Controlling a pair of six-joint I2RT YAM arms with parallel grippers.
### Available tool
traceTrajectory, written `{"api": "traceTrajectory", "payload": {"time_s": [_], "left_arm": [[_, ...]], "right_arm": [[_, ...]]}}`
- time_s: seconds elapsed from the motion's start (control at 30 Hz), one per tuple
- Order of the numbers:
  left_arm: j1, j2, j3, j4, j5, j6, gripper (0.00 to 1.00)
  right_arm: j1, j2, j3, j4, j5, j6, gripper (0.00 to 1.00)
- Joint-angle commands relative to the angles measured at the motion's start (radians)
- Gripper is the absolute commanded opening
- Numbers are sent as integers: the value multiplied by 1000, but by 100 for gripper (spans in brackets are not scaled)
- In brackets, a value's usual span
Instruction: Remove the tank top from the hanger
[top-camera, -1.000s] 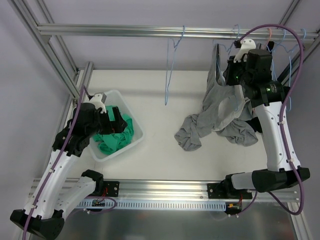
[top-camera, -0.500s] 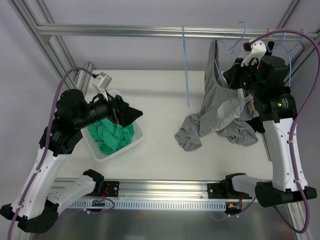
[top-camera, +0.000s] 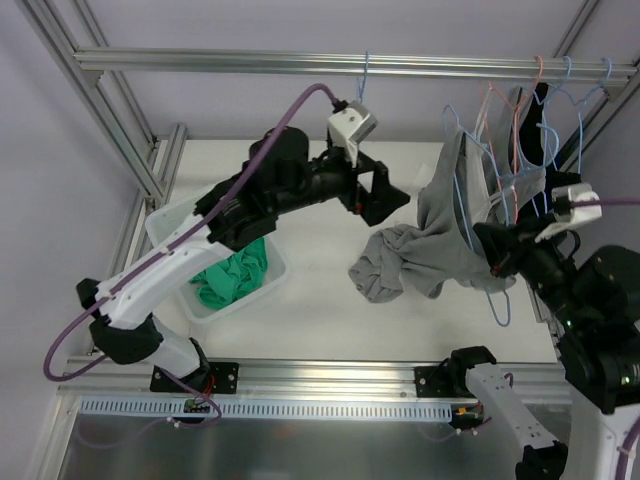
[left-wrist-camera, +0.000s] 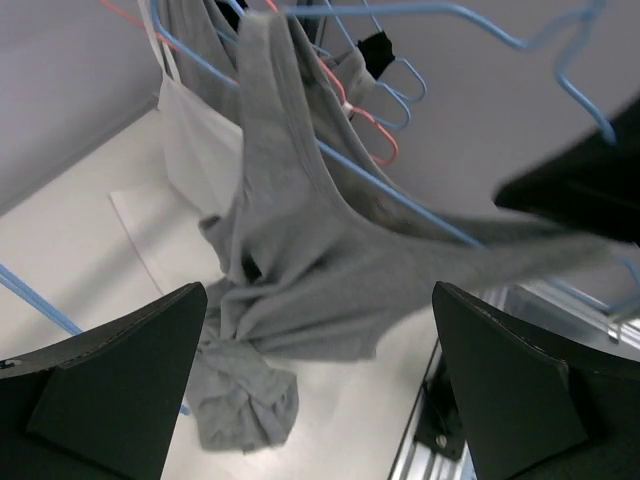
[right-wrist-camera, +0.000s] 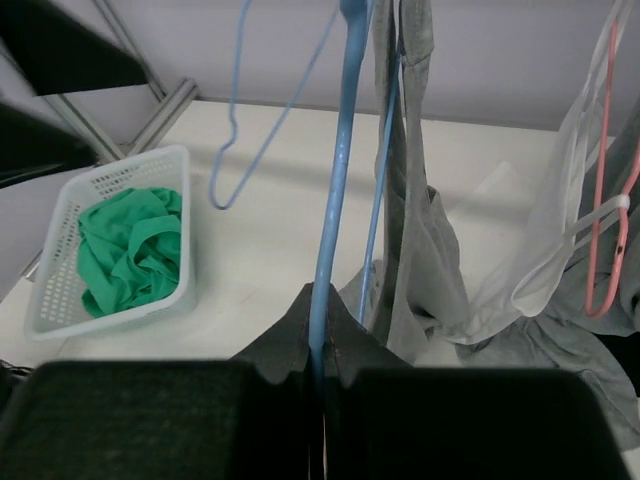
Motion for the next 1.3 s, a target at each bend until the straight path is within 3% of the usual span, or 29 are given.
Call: {"api": "traceTrajectory", "payload": {"time_s": [0.0, 0.2, 0.3, 0.4, 0.43, 0.5, 0.53, 0.7, 0.8, 0.83, 0.97, 1.1, 1.27], "left_arm": [[-30, 130, 128, 87, -105, 62, 99], [-34, 302, 267, 136, 2, 31, 93], [-36, 344, 274, 179, -5, 25, 81], [-36, 359, 269, 185, -36, 22, 56], [-36, 359, 266, 188, -37, 22, 41], [-36, 356, 263, 191, -41, 20, 21], [-36, 355, 263, 192, -47, 20, 2], [-43, 281, 203, 192, -155, 13, 0], [-45, 221, 141, 192, -357, -13, 0], [-43, 207, 125, 191, -490, -19, 0], [-31, 145, 70, 183, -684, -39, 0], [-8, 118, 50, 171, -726, -50, 0], [6, 100, 48, 159, -624, -55, 0]], "right_arm": [[-3, -93, -18, -38, -59, 62, 0], [-3, -140, 8, -90, -151, 78, 0], [-3, -150, 16, -95, -191, 76, 0], [-3, -158, 16, -95, -199, 69, 0], [-5, -158, 14, -97, -197, 66, 0], [-3, -156, 7, -97, -200, 64, 0], [-3, -155, 5, -97, -202, 62, 0], [-3, -146, -29, -109, -180, 21, 0], [-5, -147, -47, -135, -247, -28, 0], [-3, -150, -50, -141, -275, -46, 0], [0, -208, -82, -153, -380, -135, 0], [18, -279, -101, -152, -415, -172, 0], [71, -357, -84, -153, -375, -218, 0]]}}
